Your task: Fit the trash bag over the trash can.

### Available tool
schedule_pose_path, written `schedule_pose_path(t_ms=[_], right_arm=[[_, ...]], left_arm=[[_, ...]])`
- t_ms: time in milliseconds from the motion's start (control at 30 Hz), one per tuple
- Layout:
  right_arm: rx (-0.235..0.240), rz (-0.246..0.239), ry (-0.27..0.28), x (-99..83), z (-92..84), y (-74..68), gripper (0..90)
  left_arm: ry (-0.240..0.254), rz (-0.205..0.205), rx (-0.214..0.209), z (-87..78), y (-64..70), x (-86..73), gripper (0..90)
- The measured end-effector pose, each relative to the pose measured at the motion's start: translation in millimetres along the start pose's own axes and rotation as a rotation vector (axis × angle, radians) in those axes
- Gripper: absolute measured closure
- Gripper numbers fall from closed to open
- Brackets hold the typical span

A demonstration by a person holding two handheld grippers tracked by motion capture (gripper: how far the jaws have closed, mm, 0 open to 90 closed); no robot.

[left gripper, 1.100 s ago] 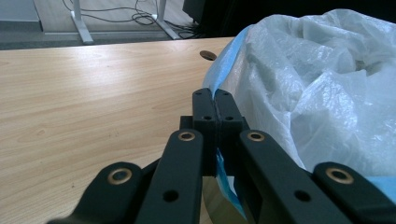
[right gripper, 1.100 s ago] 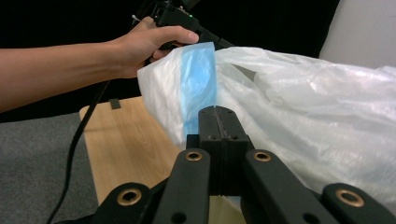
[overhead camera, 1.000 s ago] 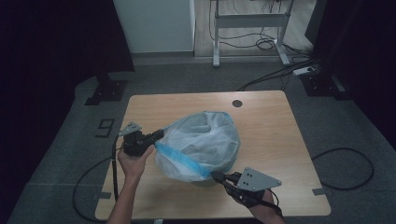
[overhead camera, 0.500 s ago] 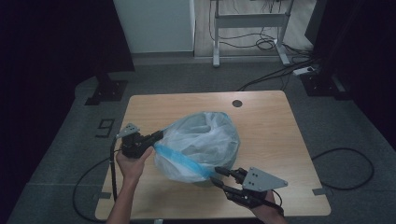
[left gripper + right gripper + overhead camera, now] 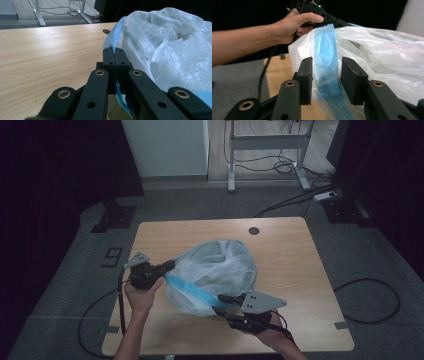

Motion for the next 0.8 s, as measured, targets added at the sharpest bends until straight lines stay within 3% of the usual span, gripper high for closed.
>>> schedule_pose_path(t_ms=[200,300,400,633,800], right_arm=[[-0.085,-0.081,-0.024,-0.1,-1.8,-1.2,80.5],[-0.096,-0.111,-0.028,0.9,-3.7,-3.0,88.1],[-0.098,-0.132,-0.03,-0.4,-4.1,-6.8,88.8],[-0.067,-0.099,0.01,-6.1,-12.8,-11.3,89.0],[-0.037,-0.037,0.008,-28.1,-15.2,-10.7,89.1]], left_arm=[[0.0,-0.001,0.001,0.0,0.4,-0.4,89.1],[-0.001,0.0,0.002,0.5,0.1,-0.1,89.1],[0.0,0.001,0.001,1.3,0.7,-0.1,89.1],[-0.008,0.007,-0.002,0.9,1.8,-3.2,88.9],[-0.016,0.014,-0.017,-0.1,3.7,-7.3,88.9]])
Point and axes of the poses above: each handheld gripper's, and its own axes: z roughly forward along the jaws, x roughly out of its top, y roughly to its right, the point moved 4 cm from there along z, roughly forward along the jaws, and after that the axes turned 6 degrees about -z, right-handed, at the moved point
